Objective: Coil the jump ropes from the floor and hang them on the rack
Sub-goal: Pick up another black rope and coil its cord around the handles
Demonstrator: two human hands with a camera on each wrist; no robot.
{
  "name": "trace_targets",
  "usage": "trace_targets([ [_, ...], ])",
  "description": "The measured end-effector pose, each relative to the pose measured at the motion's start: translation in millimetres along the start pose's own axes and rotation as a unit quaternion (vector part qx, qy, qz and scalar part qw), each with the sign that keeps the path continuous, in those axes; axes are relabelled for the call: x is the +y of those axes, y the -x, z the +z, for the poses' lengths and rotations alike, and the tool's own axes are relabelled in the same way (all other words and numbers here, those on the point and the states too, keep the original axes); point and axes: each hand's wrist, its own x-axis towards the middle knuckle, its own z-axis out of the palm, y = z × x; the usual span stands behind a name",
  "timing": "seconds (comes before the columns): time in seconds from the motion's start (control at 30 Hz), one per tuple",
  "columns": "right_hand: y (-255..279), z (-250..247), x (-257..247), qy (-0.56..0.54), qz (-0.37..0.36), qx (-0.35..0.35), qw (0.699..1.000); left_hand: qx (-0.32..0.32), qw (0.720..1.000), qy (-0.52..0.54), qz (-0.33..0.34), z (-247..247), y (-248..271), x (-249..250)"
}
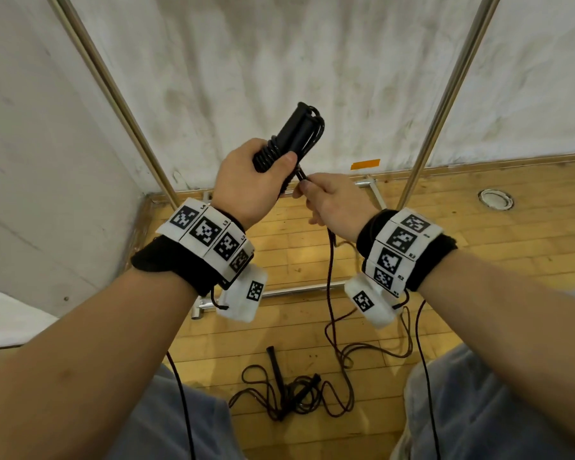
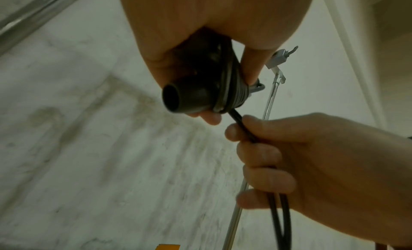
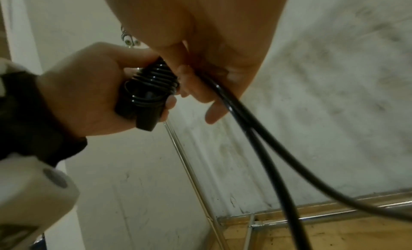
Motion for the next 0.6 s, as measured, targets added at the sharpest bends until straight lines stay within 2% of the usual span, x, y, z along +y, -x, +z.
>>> trace_targets([
  [0.17,0,4,0,0.148,-0.026,0.048,0.987,0.035,0.993,-0.110,0.018,0,-4,-12],
  [0.33,5,2,-7,0.302,-0.054,-0.003,0.952,0.038,0.985,-0.167,0.012,5,-7,-27],
  [0.5,8,0,-13,0.422,-0.061,-0.060,0.903,-0.037,0.944,-0.327,0.017,1,-10,-43],
  [0.6,10,-3,-12,0.436,-0.081,-0.075,0.893,-0.109,0.918,-0.381,0.005,2,-10,-47],
])
